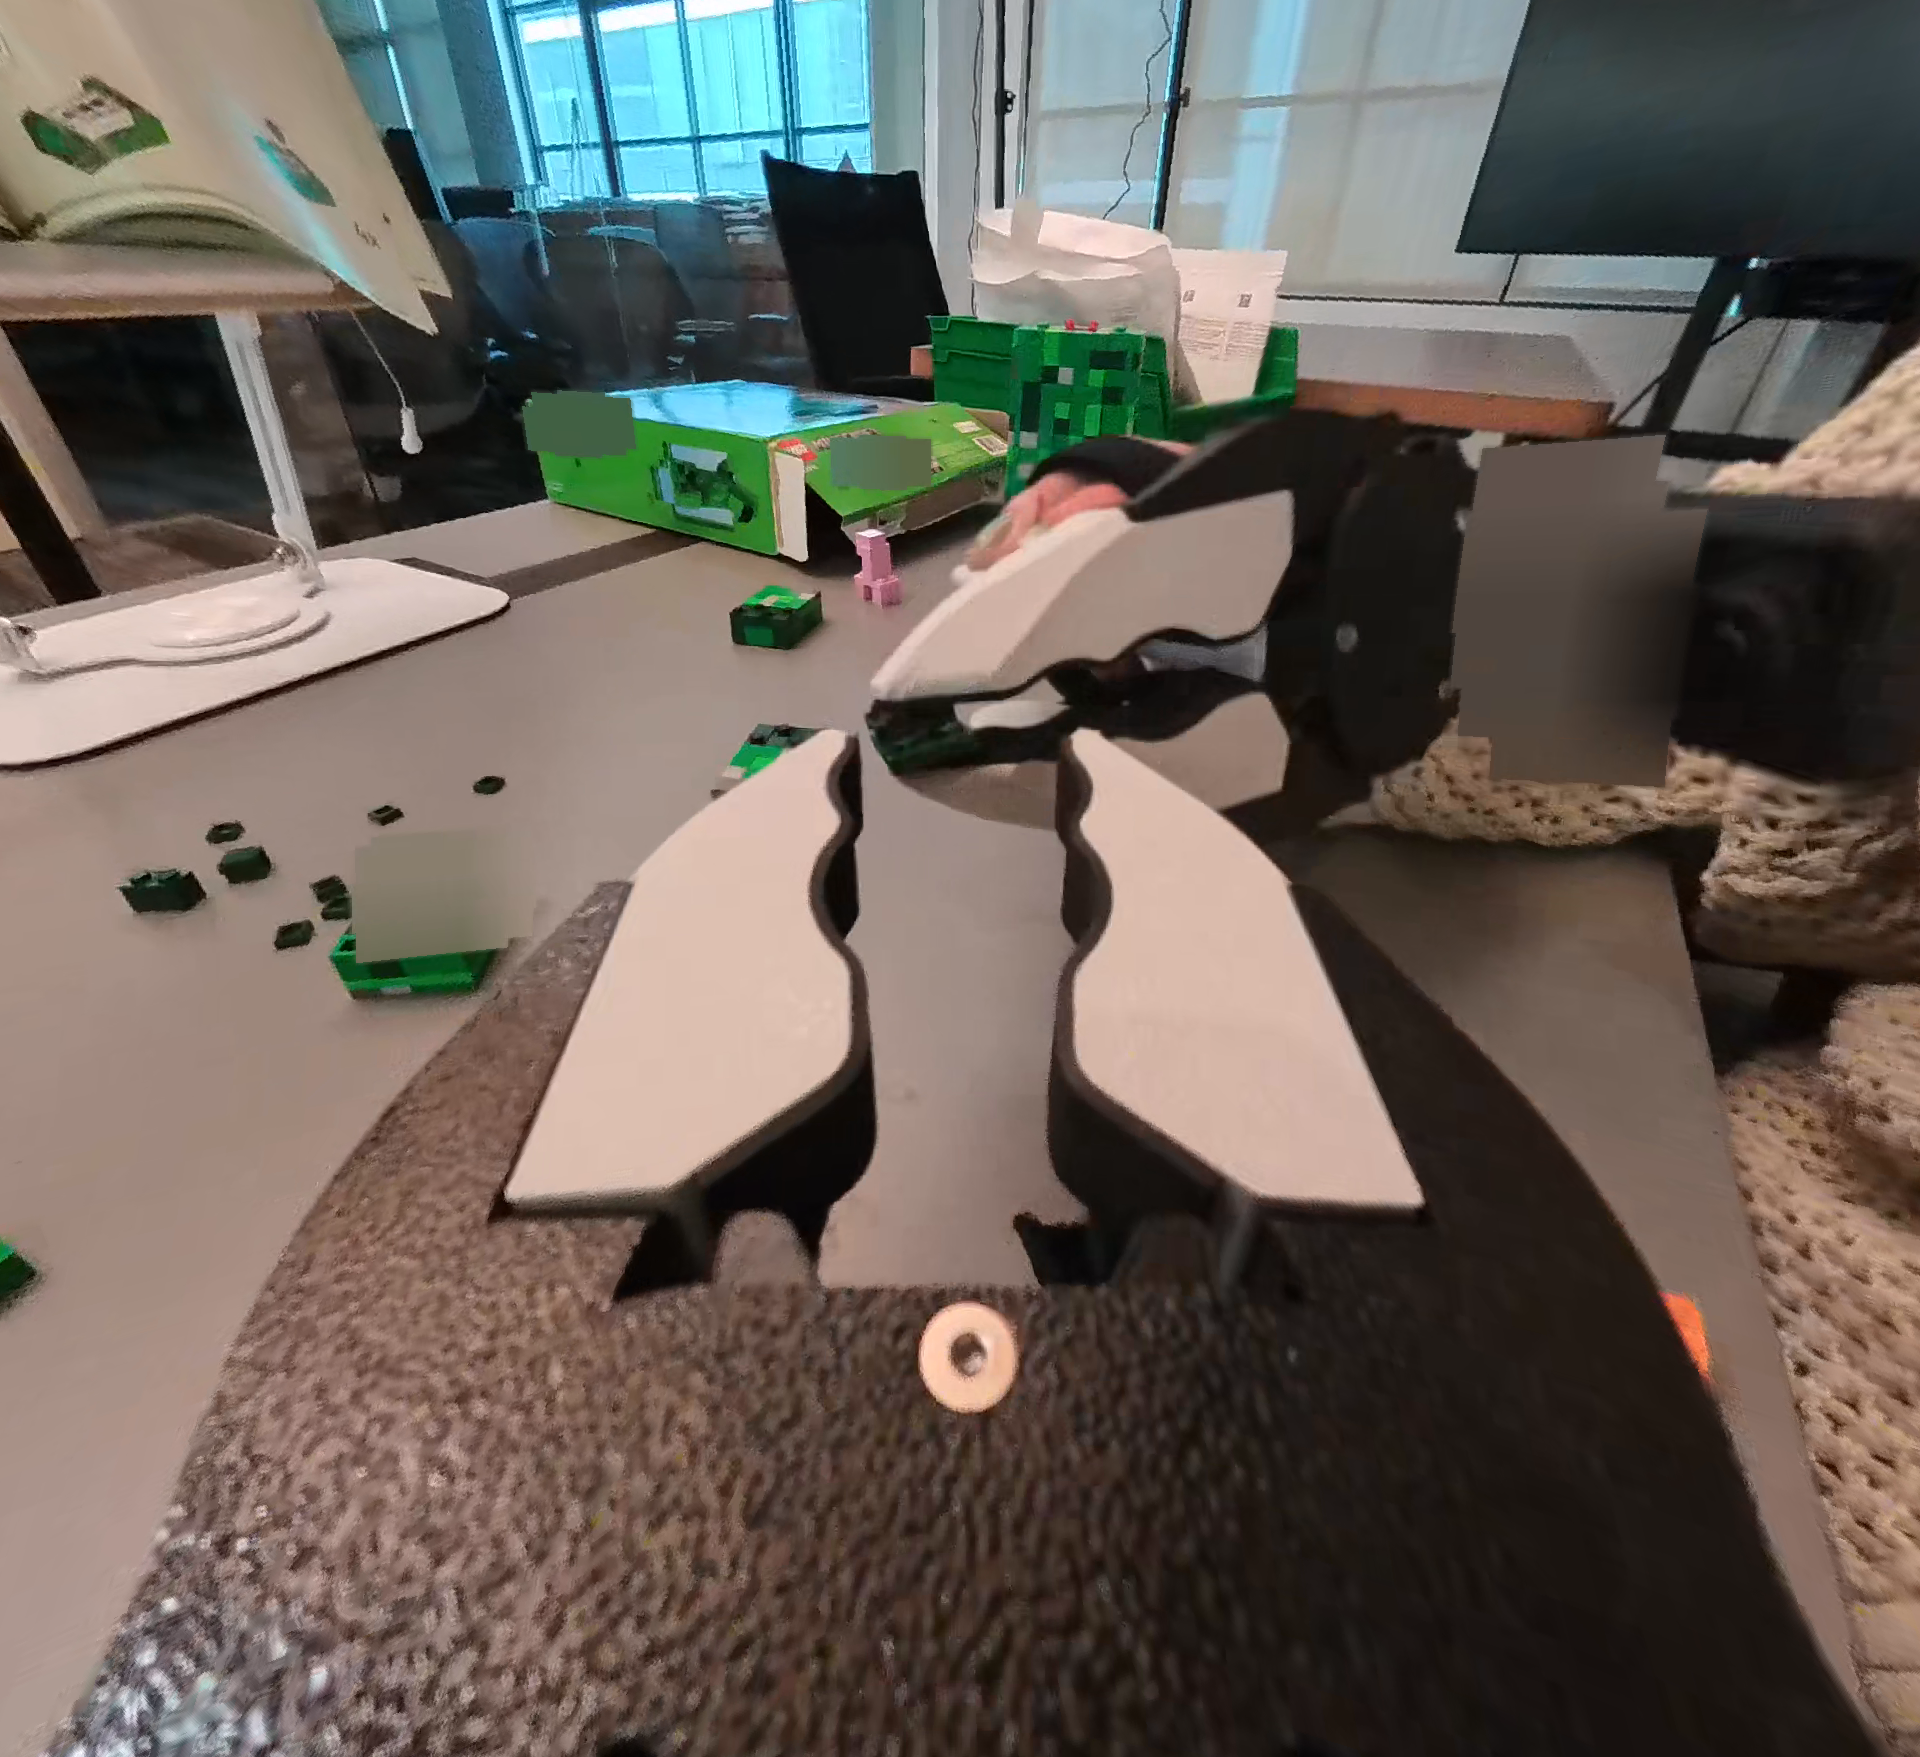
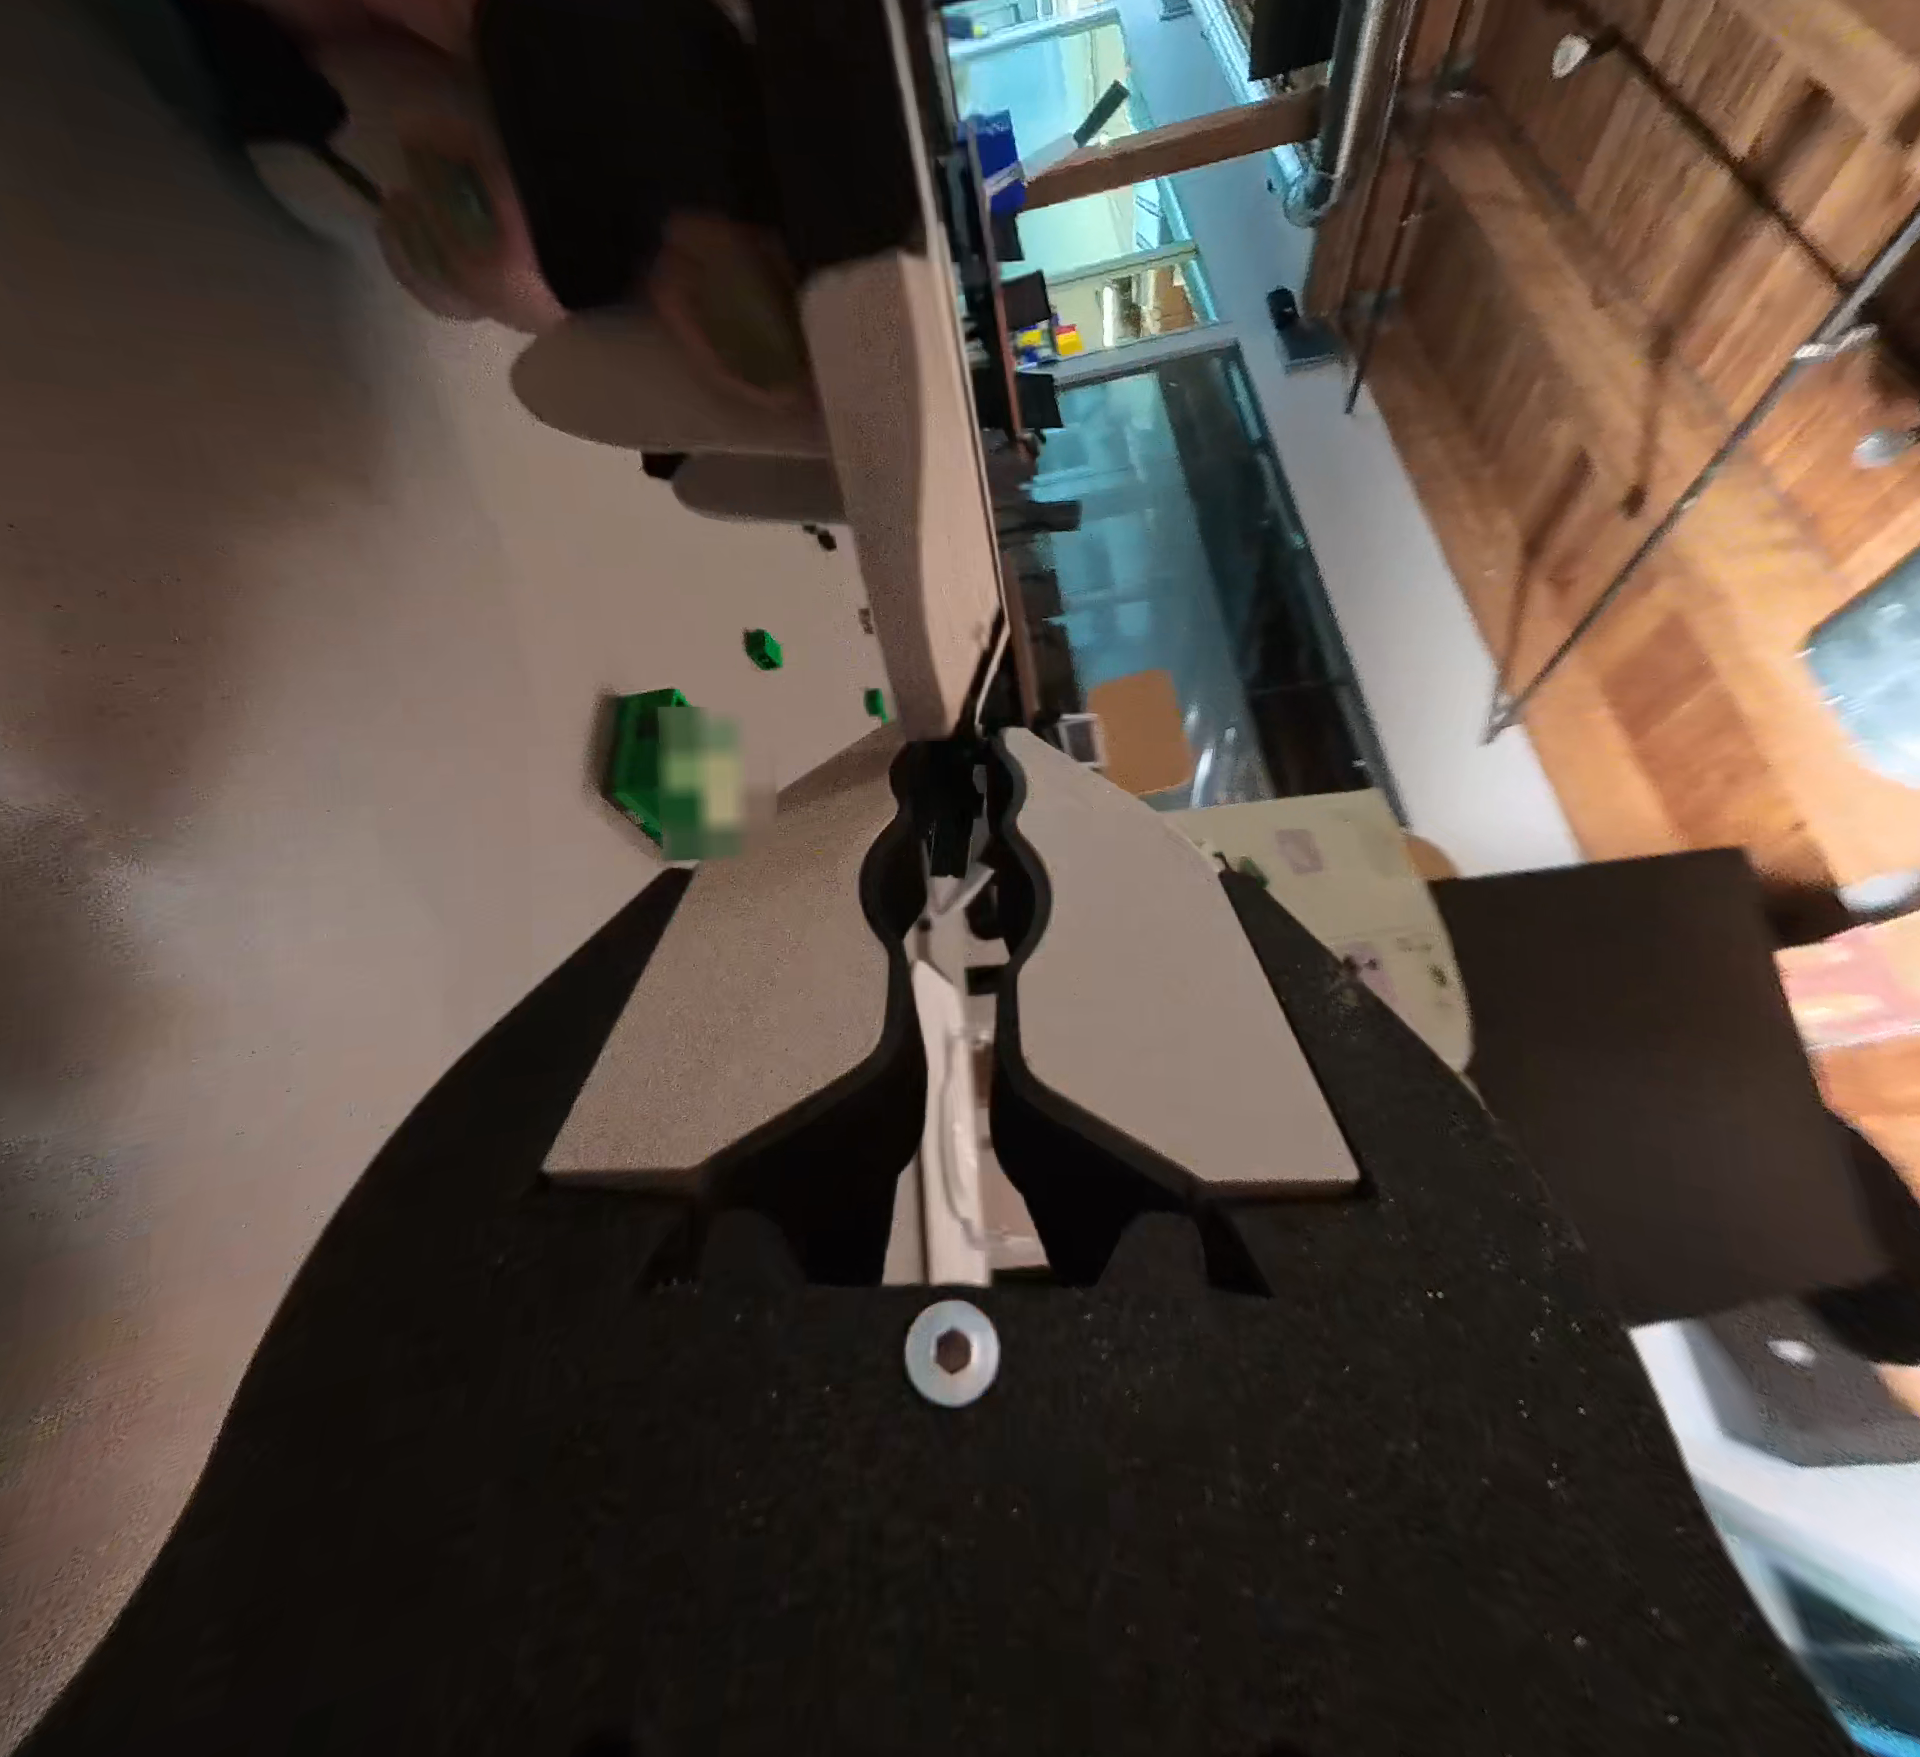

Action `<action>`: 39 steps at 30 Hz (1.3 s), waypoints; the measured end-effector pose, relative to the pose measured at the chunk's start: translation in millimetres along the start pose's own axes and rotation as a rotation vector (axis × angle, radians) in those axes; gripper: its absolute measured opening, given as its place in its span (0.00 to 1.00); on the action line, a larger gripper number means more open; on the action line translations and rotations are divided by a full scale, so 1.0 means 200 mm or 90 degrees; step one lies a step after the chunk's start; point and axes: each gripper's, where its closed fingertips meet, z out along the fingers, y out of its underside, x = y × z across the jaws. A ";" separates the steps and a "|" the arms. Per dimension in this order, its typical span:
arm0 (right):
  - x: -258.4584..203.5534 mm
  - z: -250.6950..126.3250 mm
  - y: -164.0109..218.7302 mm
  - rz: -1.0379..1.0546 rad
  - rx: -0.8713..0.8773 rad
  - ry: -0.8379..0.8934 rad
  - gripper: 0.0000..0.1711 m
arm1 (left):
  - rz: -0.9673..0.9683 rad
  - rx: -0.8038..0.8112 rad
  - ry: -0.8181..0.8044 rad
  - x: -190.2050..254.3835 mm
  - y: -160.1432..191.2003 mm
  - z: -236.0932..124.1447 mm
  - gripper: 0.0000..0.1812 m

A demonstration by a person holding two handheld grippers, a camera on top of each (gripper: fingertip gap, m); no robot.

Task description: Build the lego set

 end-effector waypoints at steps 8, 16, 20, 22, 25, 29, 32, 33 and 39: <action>0.00 0.02 -0.01 -0.115 -0.038 0.053 0.05 | -0.002 -0.013 -0.028 -0.03 0.01 0.01 0.12; 0.02 0.03 -0.01 -0.166 -0.057 0.080 0.05 | 0.025 -0.016 -0.059 -0.04 0.01 0.00 0.11; 0.05 0.02 0.01 -0.161 -0.074 0.095 0.05 | 0.028 0.001 -0.069 -0.05 -0.01 -0.02 0.13; 0.05 0.02 0.02 -0.164 -0.075 0.094 0.05 | 0.029 -0.006 -0.064 -0.04 0.00 -0.01 0.14; 0.03 0.02 0.02 -0.182 -0.078 0.090 0.05 | 0.045 -0.021 -0.069 -0.04 0.01 -0.01 0.13; 0.04 0.02 0.02 -0.184 -0.076 0.091 0.05 | 0.068 -0.020 -0.081 -0.05 0.01 -0.01 0.11; 0.04 0.02 0.01 -0.186 -0.075 0.093 0.05 | 0.079 -0.020 -0.087 -0.05 0.01 -0.02 0.08; 0.04 0.02 0.01 -0.192 -0.076 0.096 0.05 | 0.076 -0.018 -0.085 -0.05 0.01 -0.02 0.08; 0.03 0.02 0.02 -0.199 -0.079 0.096 0.05 | 0.048 -0.017 -0.079 -0.06 0.01 -0.01 0.11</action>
